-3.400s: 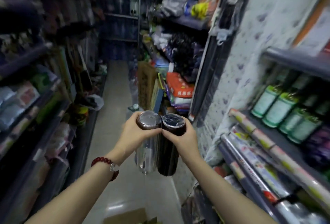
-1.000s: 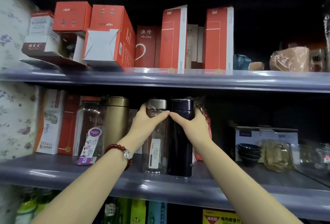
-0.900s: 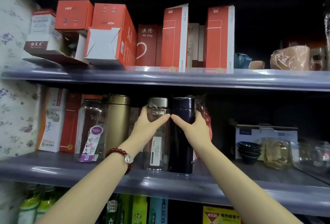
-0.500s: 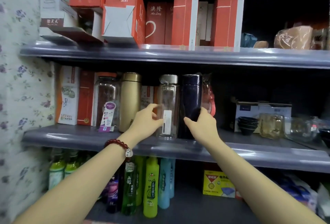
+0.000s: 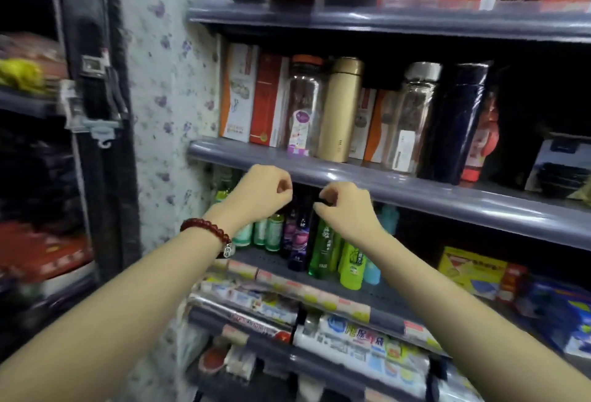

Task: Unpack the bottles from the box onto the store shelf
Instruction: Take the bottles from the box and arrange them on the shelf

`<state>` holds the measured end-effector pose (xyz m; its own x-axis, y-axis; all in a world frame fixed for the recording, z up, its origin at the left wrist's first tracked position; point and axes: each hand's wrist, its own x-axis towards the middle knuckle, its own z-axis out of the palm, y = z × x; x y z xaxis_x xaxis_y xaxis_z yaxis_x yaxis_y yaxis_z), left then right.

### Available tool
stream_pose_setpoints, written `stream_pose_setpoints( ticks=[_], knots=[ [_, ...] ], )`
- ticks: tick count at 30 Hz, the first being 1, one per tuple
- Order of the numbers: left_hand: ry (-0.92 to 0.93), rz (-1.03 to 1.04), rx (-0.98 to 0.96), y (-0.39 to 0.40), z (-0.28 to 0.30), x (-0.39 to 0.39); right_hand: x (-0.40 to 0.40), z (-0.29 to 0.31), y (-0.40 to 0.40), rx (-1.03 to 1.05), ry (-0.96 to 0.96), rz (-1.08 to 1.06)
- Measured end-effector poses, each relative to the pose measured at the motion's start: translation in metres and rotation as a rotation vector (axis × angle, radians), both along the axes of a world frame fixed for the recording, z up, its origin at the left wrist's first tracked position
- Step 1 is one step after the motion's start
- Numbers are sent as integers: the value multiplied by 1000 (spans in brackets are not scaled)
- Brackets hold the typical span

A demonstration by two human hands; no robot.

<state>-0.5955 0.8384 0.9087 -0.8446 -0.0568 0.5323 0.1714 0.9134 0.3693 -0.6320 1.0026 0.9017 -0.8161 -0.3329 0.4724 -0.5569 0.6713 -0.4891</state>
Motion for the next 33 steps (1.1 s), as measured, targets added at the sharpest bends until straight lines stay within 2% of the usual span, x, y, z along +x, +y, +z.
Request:
stream_pose_setpoints(
  ticks=[6,10,19,24,33],
  knots=[
    [-195,307,75,-87,-76,73,27,-63,-109,183,-140,329],
    [-323,529,169,-128,-137,142,62,-108,-172,312,-168,542],
    [-529,979,344,-143,-280,301,165,-256,-247,564,-273,964],
    [-638,1068,469,-131,-364,360,212,-358,-257,673,-378,1037],
    [-800,1053,589,-107,-525,404,232,-533,-237,751,-619,967]
  ],
)
